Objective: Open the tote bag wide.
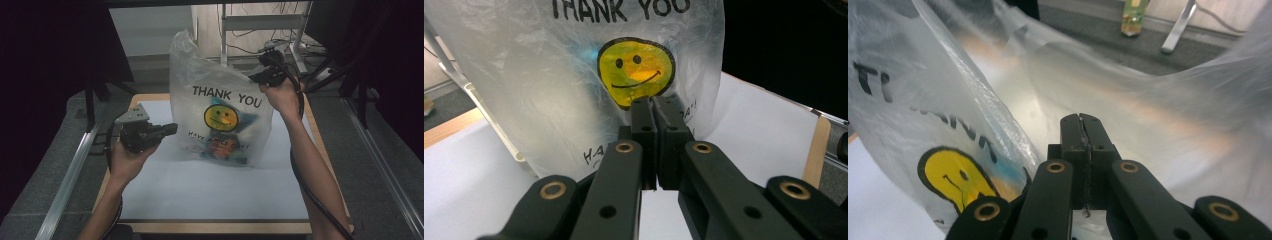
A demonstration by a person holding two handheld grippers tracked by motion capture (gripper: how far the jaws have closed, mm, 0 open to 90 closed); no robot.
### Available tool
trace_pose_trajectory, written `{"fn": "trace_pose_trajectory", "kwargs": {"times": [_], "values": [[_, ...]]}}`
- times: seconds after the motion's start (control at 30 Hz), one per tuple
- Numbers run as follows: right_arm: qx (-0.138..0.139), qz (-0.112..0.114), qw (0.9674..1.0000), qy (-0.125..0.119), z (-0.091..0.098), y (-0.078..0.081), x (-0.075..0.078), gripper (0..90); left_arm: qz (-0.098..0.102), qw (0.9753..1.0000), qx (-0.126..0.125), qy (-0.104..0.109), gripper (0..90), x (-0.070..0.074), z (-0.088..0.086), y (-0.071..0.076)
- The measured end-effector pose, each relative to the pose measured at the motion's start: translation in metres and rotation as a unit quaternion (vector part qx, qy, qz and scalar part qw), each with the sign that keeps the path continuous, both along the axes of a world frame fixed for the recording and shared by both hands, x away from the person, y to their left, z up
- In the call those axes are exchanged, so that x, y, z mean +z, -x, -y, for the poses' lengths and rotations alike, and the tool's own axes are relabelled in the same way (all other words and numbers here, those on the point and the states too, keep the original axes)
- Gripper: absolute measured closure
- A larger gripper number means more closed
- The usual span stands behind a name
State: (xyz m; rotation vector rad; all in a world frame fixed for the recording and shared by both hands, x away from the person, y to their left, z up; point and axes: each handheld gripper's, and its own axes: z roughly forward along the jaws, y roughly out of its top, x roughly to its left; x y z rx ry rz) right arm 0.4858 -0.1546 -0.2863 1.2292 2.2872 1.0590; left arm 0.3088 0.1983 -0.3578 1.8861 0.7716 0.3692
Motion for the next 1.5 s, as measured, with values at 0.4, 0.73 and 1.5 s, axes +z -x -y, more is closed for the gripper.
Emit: {"fn": "trace_pose_trajectory", "kwargs": {"times": [0.4, 0.73, 1.5], "values": [[0.046, -0.029, 0.9985, -0.007, -0.001, 0.01, -0.04, 89.1, -0.001, 1.0, 0.001, 0.0, 87.9, -0.001, 0.0, -0.001], [0.089, -0.051, 0.9947, -0.006, -0.012, 0.022, -0.067, 89.1, -0.003, 1.0, 0.0, 0.001, 87.9, -0.004, 0.002, -0.002], [0.167, -0.073, 0.9833, 0.004, -0.036, 0.065, -0.113, 89.1, -0.012, 0.9999, -0.002, 0.006, 87.8, -0.015, 0.003, -0.004]]}}
